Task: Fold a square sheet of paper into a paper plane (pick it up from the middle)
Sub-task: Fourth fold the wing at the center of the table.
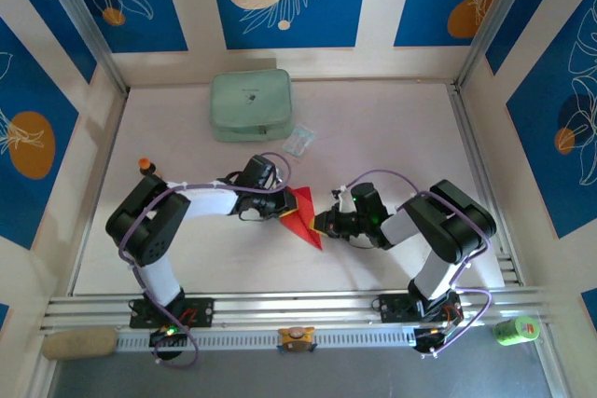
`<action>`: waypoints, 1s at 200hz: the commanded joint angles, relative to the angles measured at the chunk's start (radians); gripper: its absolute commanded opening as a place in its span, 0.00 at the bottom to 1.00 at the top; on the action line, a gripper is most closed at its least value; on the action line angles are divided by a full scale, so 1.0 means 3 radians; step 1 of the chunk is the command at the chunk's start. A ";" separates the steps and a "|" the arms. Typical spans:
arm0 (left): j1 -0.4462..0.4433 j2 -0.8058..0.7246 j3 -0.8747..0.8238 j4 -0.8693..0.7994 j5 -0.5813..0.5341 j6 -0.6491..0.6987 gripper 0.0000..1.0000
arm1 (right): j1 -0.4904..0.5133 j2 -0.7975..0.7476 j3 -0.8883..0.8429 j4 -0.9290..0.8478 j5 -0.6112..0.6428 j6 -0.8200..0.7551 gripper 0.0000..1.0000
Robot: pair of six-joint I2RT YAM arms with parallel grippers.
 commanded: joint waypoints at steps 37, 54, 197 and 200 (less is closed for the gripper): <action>-0.0067 0.0132 0.0148 0.0261 0.0114 -0.0090 0.16 | -0.0069 0.0100 0.0012 -0.0143 -0.0050 0.0023 0.07; -0.0066 0.0196 0.0169 0.0264 0.0088 -0.0100 0.16 | -0.0080 0.0121 0.0017 -0.0142 -0.0070 0.0025 0.07; -0.0125 0.0137 0.0036 0.0394 0.0059 -0.0282 0.14 | -0.0135 0.0103 0.0048 -0.0329 -0.0032 0.0034 0.07; -0.0126 0.0142 0.0034 0.0392 0.0056 -0.0280 0.14 | -0.0136 0.0100 0.0048 -0.0329 -0.0034 0.0034 0.07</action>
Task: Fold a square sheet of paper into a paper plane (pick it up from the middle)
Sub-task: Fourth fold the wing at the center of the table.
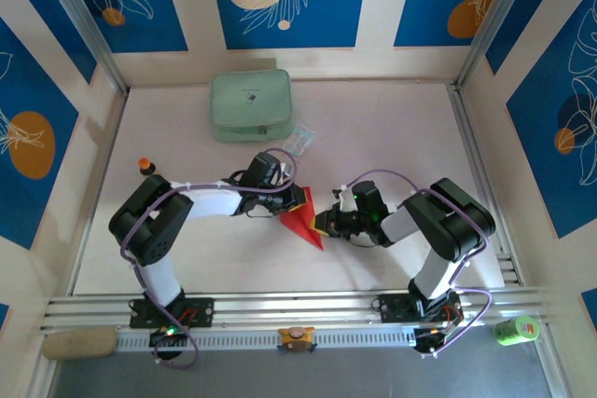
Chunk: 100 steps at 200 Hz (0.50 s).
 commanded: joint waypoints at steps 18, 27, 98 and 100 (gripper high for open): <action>-0.0023 0.0112 -0.0026 0.0014 0.0015 -0.0029 0.14 | -0.0056 0.0062 0.0002 -0.0244 0.0102 0.0015 0.07; -0.0023 0.0121 -0.0031 0.0043 0.0017 -0.0024 0.14 | -0.0058 0.0067 0.0003 -0.0247 0.0104 0.0013 0.07; -0.0023 0.0232 -0.0031 0.0072 0.0020 -0.0011 0.15 | -0.0068 0.0063 0.0008 -0.0275 0.0111 0.0021 0.07; -0.0023 0.0234 -0.0034 0.0069 0.0017 -0.0009 0.15 | -0.0066 0.0062 0.0008 -0.0278 0.0110 0.0022 0.07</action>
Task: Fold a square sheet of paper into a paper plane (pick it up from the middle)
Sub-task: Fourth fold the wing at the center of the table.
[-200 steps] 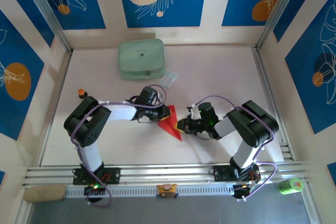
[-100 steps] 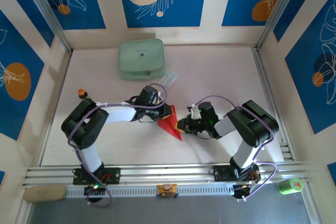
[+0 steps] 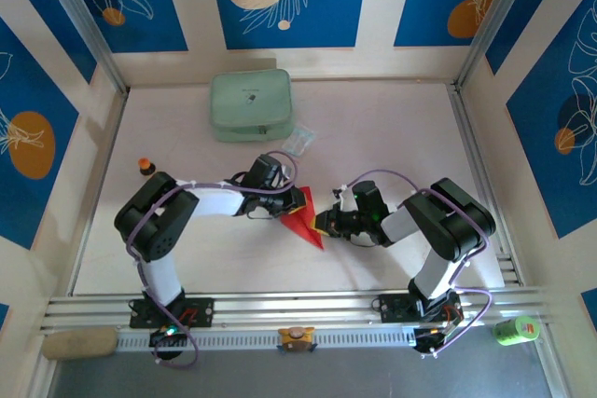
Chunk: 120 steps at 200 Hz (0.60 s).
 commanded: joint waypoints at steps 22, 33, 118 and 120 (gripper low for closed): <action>-0.0023 0.0117 -0.0015 0.0011 0.0004 0.0016 0.15 | -0.0051 0.0036 0.0004 -0.0301 0.0133 0.0007 0.07; -0.0018 0.0123 -0.0012 -0.0011 -0.0004 0.0030 0.15 | -0.0051 0.0031 0.0009 -0.0313 0.0135 0.0000 0.08; -0.0018 0.0190 0.0062 -0.0224 -0.0024 0.0094 0.14 | -0.0051 0.0007 0.0002 -0.0350 0.0137 0.0000 0.08; -0.0018 0.0190 0.0065 -0.0237 -0.0028 0.0098 0.14 | -0.0051 0.0009 0.0004 -0.0353 0.0135 -0.0001 0.08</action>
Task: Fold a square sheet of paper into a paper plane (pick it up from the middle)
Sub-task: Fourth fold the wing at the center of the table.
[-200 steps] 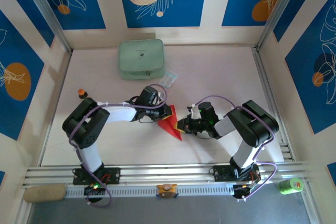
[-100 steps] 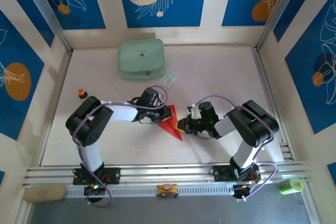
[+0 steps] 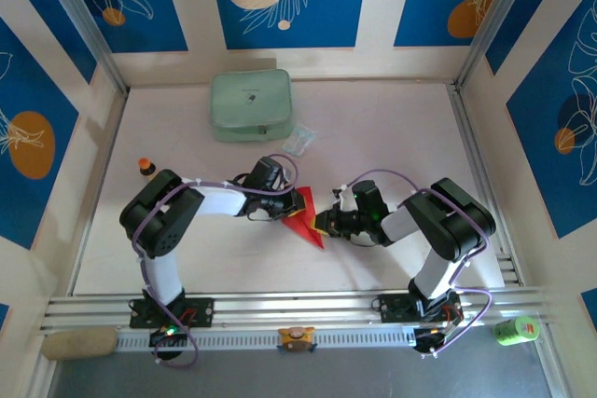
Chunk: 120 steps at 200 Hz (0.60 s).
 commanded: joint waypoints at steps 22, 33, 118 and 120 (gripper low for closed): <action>-0.0018 0.0101 0.0067 -0.0294 -0.0044 0.0110 0.13 | -0.0048 -0.0047 -0.0015 -0.0349 0.0140 -0.0007 0.11; -0.0018 0.0118 0.0072 -0.0324 -0.0044 0.0120 0.13 | -0.0048 -0.0106 -0.0015 -0.0381 0.0140 -0.0010 0.14; -0.0022 0.0181 0.0067 -0.0307 -0.0008 0.0121 0.13 | 0.0112 -0.0648 0.0120 -0.1258 0.0227 -0.0387 0.33; -0.0016 0.0182 0.0070 -0.0307 -0.0008 0.0119 0.13 | 0.0121 -0.0649 0.0124 -0.1268 0.0225 -0.0387 0.33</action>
